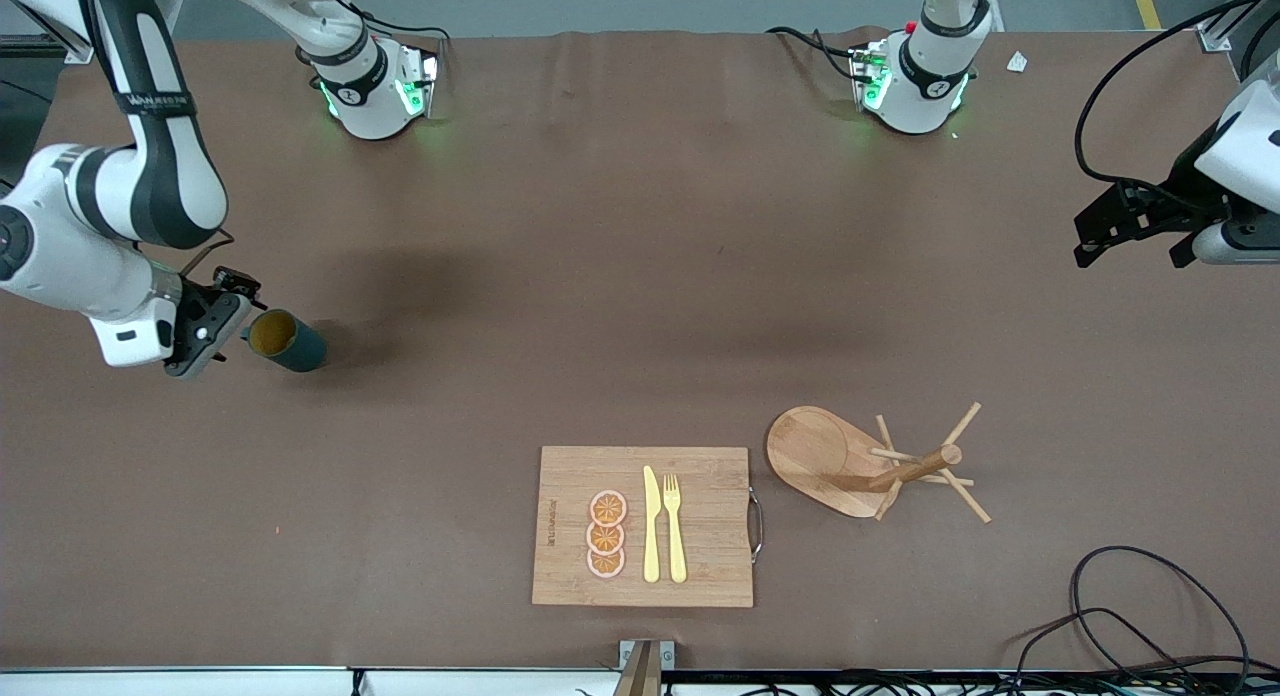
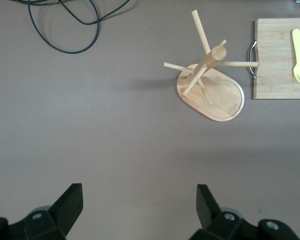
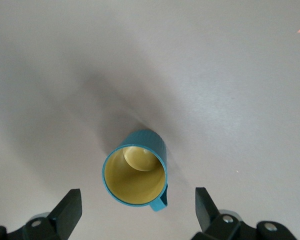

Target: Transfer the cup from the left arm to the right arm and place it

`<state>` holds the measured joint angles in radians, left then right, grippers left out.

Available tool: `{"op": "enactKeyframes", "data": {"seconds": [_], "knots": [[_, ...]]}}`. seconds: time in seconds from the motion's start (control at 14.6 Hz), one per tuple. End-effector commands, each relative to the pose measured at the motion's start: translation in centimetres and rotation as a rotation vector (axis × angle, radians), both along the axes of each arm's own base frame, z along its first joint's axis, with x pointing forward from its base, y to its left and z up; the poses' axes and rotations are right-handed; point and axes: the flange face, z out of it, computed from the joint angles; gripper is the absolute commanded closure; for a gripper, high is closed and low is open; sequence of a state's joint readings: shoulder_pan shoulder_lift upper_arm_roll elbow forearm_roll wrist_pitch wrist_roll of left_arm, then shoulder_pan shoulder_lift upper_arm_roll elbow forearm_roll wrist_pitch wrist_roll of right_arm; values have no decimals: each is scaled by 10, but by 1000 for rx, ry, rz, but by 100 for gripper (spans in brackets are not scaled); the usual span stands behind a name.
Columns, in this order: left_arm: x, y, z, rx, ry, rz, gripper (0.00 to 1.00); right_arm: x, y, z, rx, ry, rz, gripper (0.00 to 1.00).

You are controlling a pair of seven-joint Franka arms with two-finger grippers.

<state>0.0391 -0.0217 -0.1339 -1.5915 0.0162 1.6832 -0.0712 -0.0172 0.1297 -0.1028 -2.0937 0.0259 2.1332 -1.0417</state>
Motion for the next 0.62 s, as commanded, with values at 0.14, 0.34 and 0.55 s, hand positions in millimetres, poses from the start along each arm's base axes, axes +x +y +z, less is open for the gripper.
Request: {"op": "enactKeyframes", "data": {"seconds": [0.14,0.34,0.55], "knots": [[-3,3,7,-13,6,5,0,13,16,61,-20,55,-261,0],[-3,0,7,-12,6,1,0,22,19,104,-45,61,-468,0],[-4,-7,8,-11,6,-30,0,26,13,133,-65,45,-711,0]]}}
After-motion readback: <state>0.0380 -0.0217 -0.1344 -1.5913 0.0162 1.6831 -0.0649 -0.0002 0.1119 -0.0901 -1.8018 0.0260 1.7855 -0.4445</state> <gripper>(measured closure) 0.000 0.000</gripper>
